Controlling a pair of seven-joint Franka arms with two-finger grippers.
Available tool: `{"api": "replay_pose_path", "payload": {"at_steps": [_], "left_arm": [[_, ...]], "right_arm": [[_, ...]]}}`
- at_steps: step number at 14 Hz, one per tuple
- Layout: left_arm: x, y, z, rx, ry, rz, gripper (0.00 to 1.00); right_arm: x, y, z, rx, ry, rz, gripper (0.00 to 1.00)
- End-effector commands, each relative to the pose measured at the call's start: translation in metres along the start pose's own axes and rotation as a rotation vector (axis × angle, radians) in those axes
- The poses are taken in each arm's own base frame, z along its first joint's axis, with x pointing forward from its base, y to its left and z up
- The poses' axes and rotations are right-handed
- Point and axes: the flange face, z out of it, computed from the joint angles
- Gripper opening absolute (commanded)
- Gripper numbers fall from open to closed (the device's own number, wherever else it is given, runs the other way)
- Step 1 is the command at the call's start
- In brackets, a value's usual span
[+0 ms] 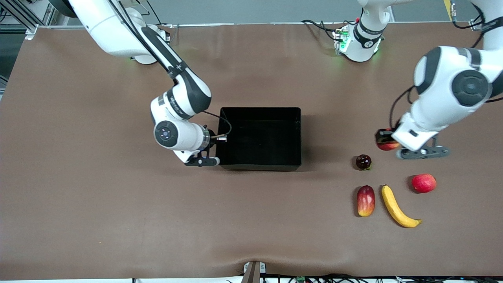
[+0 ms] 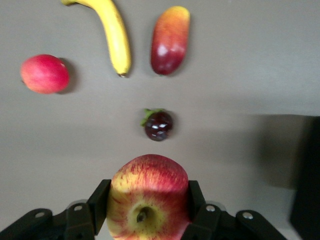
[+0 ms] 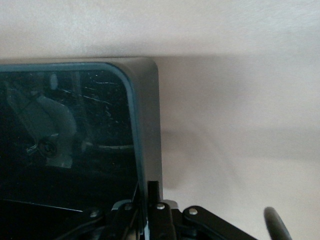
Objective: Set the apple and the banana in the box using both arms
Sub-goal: 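Slide the black box with the right gripper while the left gripper lifts the apple, then lower the apple into the box with the left gripper while the right gripper withdraws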
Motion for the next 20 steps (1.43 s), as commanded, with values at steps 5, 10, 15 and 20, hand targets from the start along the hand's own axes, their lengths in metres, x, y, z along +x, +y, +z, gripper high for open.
{"api": "replay_pose_path", "payload": {"at_steps": [5, 10, 15, 20], "left_arm": [[-0.038, 0.125, 0.013, -0.066, -0.008, -0.077, 0.00], [-0.077, 0.226, 0.040, -0.114, 0.019, -0.124, 0.00], [-0.111, 0.293, 0.102, -0.080, 0.107, -0.173, 0.00], [-0.130, 0.323, 0.153, -0.062, 0.147, -0.148, 0.00]], "right_arm": [[0.004, -0.002, 0.012, 0.008, -0.017, 0.011, 1.00], [-0.004, 0.001, -0.049, 0.005, -0.027, 0.006, 1.00], [0.008, 0.051, -0.188, -0.026, -0.090, 0.036, 1.00], [0.011, 0.125, -0.270, -0.029, -0.087, 0.126, 1.00]]}}
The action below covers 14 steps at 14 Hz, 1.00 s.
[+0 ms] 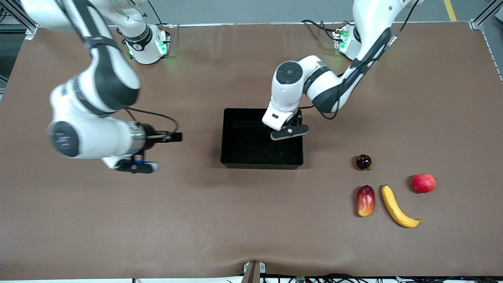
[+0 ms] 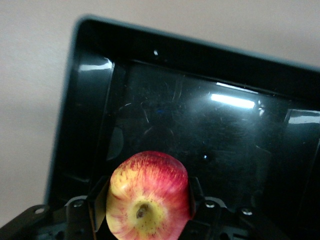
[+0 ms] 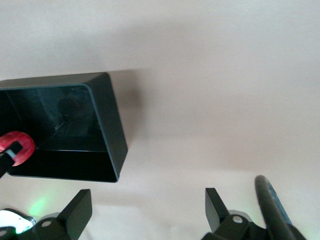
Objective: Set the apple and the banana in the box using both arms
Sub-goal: 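Lower the apple into the box with the left gripper while the right gripper withdraws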
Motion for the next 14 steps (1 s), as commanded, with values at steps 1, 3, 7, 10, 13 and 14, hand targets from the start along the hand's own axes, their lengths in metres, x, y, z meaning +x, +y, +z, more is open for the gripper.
{"api": "replay_pose_path", "payload": {"at_steps": [1, 3, 7, 10, 13, 14], "left_arm": [[-0.006, 0.007, 0.018, -0.002, 0.038, -0.013, 0.00], [-0.011, 0.008, 0.030, 0.011, 0.035, 0.007, 0.00], [-0.024, 0.009, 0.044, 0.028, 0.013, 0.022, 0.00], [-0.035, 0.011, 0.054, 0.039, -0.005, 0.011, 0.00], [-0.037, 0.011, 0.058, 0.041, -0.010, 0.009, 0.44], [-0.036, 0.012, 0.056, 0.039, -0.009, 0.010, 0.91]], "right_arm": [[-0.004, 0.036, -0.041, 0.006, 0.033, 0.038, 1.00], [-0.009, 0.075, -0.075, -0.051, 0.111, -0.024, 1.00], [-0.010, 0.160, -0.116, -0.119, 0.170, -0.237, 1.00], [-0.023, 0.191, -0.139, -0.186, 0.211, -0.189, 1.00], [-0.054, 0.212, -0.152, -0.212, 0.299, -0.143, 1.00], [-0.072, 0.207, -0.151, -0.232, 0.341, -0.145, 1.00]]}}
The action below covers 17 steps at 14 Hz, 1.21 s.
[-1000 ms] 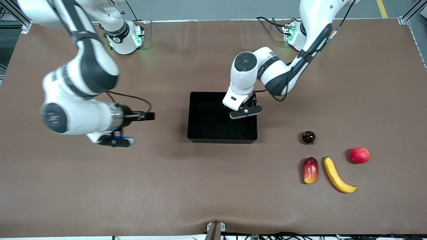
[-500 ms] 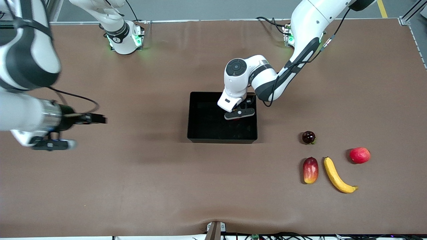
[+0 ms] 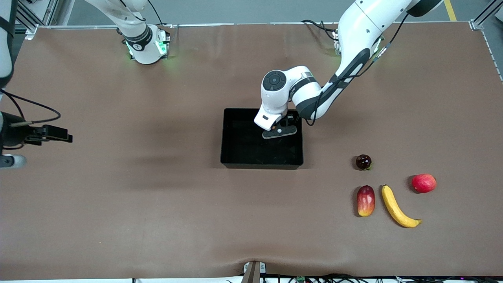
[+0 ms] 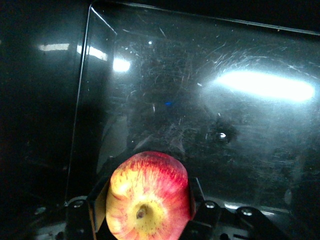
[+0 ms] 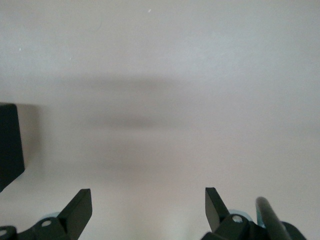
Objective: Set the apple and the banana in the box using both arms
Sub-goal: 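Lower the apple into the box with the left gripper while the right gripper withdraws, then move the left gripper over the yellow banana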
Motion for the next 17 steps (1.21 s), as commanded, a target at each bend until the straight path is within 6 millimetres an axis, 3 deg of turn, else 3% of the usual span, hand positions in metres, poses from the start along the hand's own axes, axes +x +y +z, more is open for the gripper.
{"api": "replay_pose_path", "payload": {"at_steps": [1, 3, 5, 8, 10, 13, 17], "left_arm": [[-0.004, 0.006, -0.005, -0.015, 0.030, -0.024, 1.00], [-0.001, 0.007, -0.013, -0.019, 0.043, -0.026, 1.00], [0.008, 0.003, -0.037, -0.014, 0.071, -0.040, 1.00], [0.038, -0.005, -0.092, 0.015, 0.109, -0.088, 1.00], [0.082, -0.023, -0.130, 0.018, 0.088, -0.100, 1.00], [0.146, -0.070, -0.177, -0.002, 0.071, -0.058, 1.00], [0.210, -0.158, -0.178, 0.026, 0.076, -0.041, 1.00]], "right_arm": [[-0.053, -0.012, -0.007, -0.075, 0.083, 0.005, 1.00], [-0.075, -0.024, 0.012, -0.101, 0.141, 0.000, 1.00], [-0.082, -0.045, 0.013, -0.110, 0.154, -0.033, 1.00], [-0.081, -0.059, -0.020, -0.103, 0.181, -0.058, 1.00], [-0.078, -0.062, -0.044, -0.056, 0.221, -0.058, 1.00], [-0.076, -0.053, -0.049, -0.046, 0.223, -0.041, 1.00], [-0.082, -0.058, -0.067, -0.051, 0.206, -0.089, 1.00]]}}
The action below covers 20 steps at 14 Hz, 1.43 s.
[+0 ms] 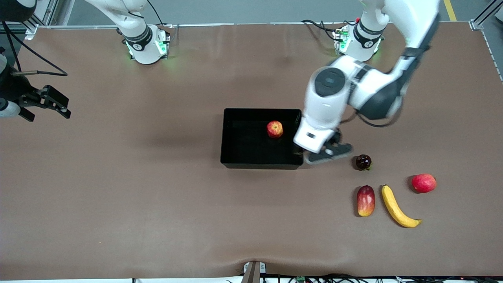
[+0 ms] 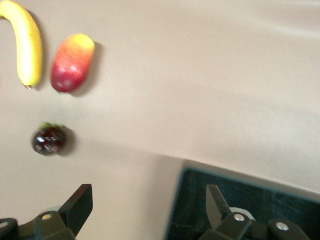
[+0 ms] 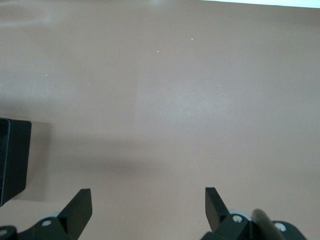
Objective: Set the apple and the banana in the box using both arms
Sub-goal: 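Move the left gripper over the yellow banana, then close the left gripper around the banana's middle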
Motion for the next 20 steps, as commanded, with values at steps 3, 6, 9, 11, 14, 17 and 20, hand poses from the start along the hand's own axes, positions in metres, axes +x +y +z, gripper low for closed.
{"api": "replay_pose_path", "payload": {"at_steps": [3, 6, 9, 11, 14, 17, 20], "left_arm": [[0.060, -0.095, 0.030, 0.057, -0.019, 0.017, 1.00], [0.092, -0.137, 0.064, 0.093, 0.040, 0.002, 1.00], [0.122, -0.180, 0.114, 0.058, 0.097, -0.013, 1.00], [0.141, -0.191, 0.136, 0.027, 0.108, -0.011, 1.00], [0.159, -0.212, 0.169, 0.010, 0.100, 0.013, 1.00], [0.166, -0.232, 0.202, -0.005, 0.117, 0.041, 0.98], [0.174, -0.246, 0.231, -0.016, 0.123, 0.048, 0.88]], "right_arm": [[-0.006, 0.010, -0.013, 0.020, -0.053, -0.113, 1.00], [-0.007, 0.018, -0.020, 0.015, -0.044, -0.095, 1.00], [-0.018, 0.039, -0.019, 0.023, -0.099, -0.063, 1.00], [-0.022, 0.052, -0.019, 0.027, -0.101, -0.043, 1.00], [-0.022, 0.052, -0.020, 0.031, -0.106, -0.041, 1.00], [-0.021, 0.061, -0.030, 0.030, -0.083, -0.020, 1.00], [-0.020, 0.061, -0.037, 0.031, -0.068, -0.013, 1.00]]}}
